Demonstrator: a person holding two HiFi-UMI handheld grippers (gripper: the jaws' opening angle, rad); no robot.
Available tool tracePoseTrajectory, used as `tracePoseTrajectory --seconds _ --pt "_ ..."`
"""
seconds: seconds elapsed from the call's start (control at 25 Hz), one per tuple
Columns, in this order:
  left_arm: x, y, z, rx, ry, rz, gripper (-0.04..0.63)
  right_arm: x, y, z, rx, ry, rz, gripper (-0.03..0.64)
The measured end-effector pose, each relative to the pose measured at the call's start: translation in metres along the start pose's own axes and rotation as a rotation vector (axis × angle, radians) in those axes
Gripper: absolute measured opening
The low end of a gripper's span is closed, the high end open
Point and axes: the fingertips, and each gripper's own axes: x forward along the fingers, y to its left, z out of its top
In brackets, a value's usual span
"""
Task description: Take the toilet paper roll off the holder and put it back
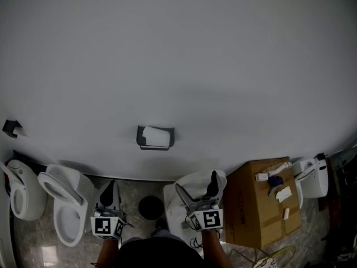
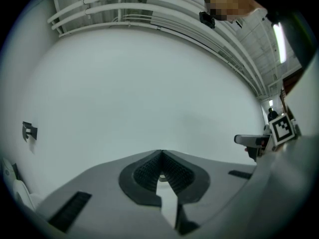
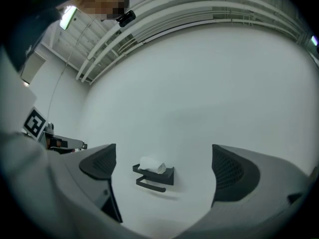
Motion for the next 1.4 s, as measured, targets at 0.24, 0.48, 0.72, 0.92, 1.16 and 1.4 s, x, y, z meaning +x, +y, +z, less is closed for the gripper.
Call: tracePoseTrajectory --seconds 0.24,0.48,0.72,0.92,1.16,1.4 --pt "0.014 -0.007 0.001 0.005 0.0 0.025 0.003 0.011 -0.017 -0.001 0.008 -0.001 0.027 0.58" --pt "0.015 0.003 -0.013 0.007 0.047 0.031 0.003 0.029 -0.015 -0.009 0.005 0.014 0.053 0.58" --pt "0.022 0.018 -0.003 0.003 0.013 0.02 0.003 0.051 0.0 -0.013 -0.028 0.02 0.077 0.58" --pt "0.028 0.032 0.001 0.009 0.02 0.021 0.003 0.072 0.012 -0.017 -0.036 0.024 0.115 0.58" --pt "0.03 0.041 -0.003 -0.005 0.02 0.027 0.003 0.095 0.018 -0.032 -0.054 0.06 0.158 0.578" --pt "0.034 0.05 -0.006 -0.005 0.007 0.043 0.003 0.119 0.019 -0.053 -0.034 0.092 0.208 0.578"
